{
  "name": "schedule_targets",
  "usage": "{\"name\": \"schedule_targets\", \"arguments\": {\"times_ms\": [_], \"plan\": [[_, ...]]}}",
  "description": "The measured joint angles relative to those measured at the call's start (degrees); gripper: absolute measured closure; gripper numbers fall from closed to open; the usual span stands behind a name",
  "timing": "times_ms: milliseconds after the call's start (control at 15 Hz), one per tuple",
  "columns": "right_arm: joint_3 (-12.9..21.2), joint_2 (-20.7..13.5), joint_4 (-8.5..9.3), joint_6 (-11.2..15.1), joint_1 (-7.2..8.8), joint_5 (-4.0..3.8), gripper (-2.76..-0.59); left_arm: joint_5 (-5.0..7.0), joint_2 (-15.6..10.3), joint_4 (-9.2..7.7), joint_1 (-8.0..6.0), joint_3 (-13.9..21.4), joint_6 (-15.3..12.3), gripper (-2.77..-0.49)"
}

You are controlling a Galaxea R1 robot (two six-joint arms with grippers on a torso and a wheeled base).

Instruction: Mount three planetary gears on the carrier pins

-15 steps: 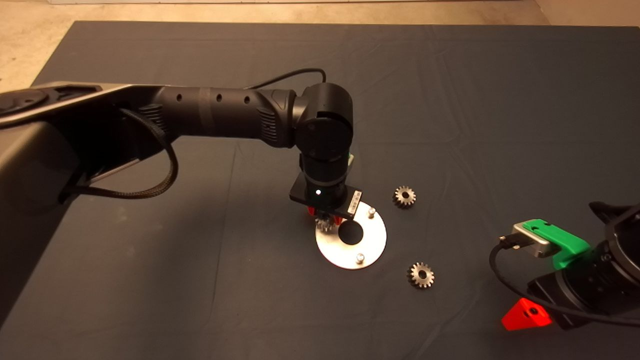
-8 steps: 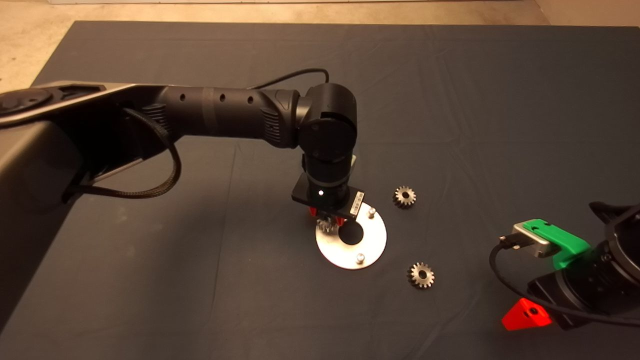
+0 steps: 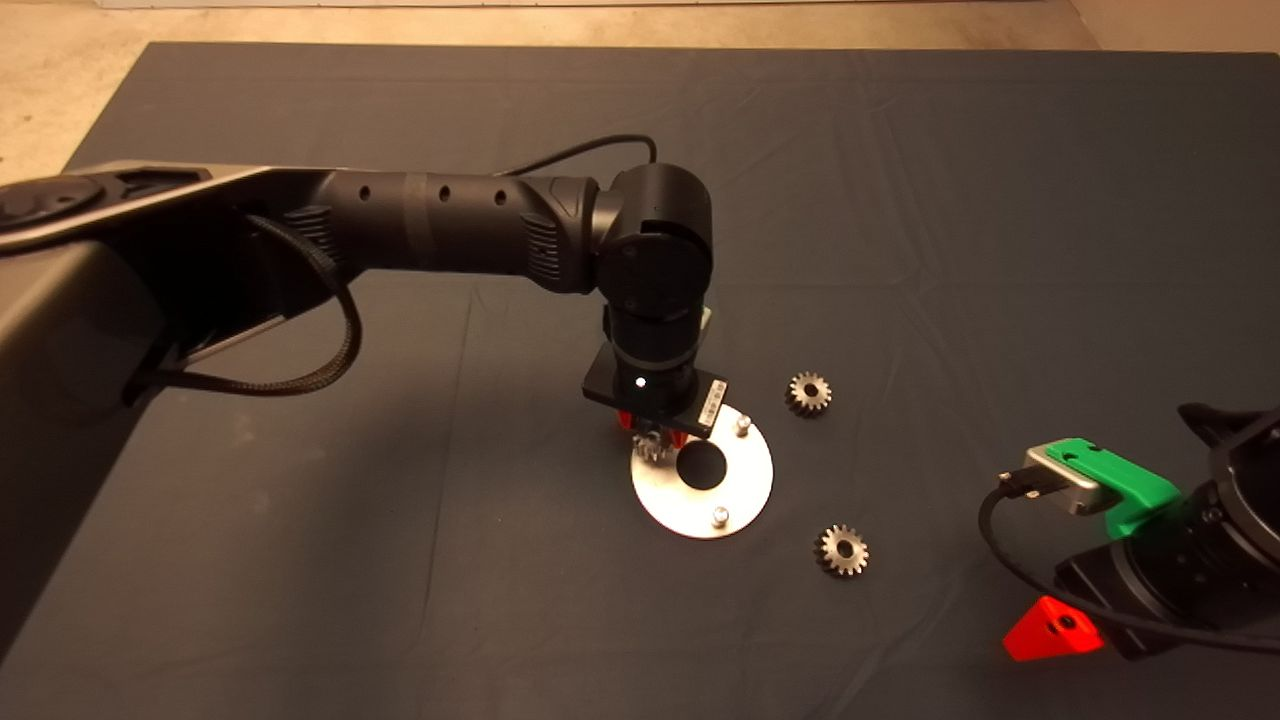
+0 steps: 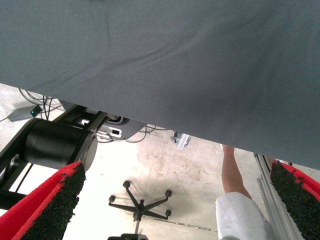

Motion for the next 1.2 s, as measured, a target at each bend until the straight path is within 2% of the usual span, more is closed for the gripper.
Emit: {"name": "schedule_targets", "arguments": {"times_ms": [1200], "plan": [[0.0,0.0,0.01,0.0,0.01,0.02,-2.75,0.0,-0.1,-0.02,0.02,0.7,0.6,-0.91]]}}
